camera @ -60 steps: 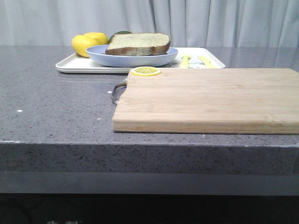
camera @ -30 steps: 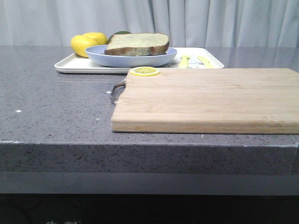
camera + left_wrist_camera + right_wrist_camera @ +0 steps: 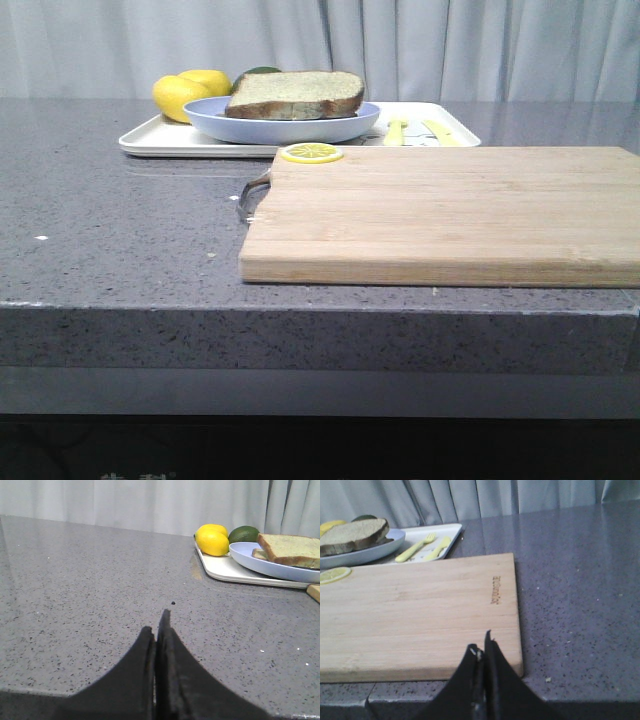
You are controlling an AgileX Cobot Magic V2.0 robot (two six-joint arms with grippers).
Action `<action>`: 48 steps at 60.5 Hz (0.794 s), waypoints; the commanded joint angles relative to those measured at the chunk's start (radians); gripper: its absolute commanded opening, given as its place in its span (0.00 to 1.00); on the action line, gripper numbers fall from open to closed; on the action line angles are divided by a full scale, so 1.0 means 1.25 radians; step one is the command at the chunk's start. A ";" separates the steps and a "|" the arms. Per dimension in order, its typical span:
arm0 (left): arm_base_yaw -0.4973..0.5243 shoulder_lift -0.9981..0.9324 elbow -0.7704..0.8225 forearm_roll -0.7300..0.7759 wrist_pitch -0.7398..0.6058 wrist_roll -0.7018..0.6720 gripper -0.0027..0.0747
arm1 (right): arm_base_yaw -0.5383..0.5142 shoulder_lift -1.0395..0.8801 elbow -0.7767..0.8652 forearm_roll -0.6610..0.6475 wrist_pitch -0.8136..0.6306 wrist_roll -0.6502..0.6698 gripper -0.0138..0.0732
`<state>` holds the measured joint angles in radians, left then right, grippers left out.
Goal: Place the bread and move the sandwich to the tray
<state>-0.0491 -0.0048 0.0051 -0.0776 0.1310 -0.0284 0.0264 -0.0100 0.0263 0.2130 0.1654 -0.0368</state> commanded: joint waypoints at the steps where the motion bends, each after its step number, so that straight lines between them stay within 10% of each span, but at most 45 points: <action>1: -0.002 -0.016 0.000 -0.001 -0.069 0.000 0.01 | -0.005 -0.014 -0.001 -0.009 -0.038 -0.002 0.09; 48: -0.002 -0.016 0.000 -0.001 -0.069 0.000 0.01 | -0.005 -0.014 -0.001 -0.009 -0.032 -0.002 0.09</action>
<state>-0.0491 -0.0048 0.0051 -0.0776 0.1310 -0.0284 0.0264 -0.0100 0.0263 0.2093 0.1978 -0.0347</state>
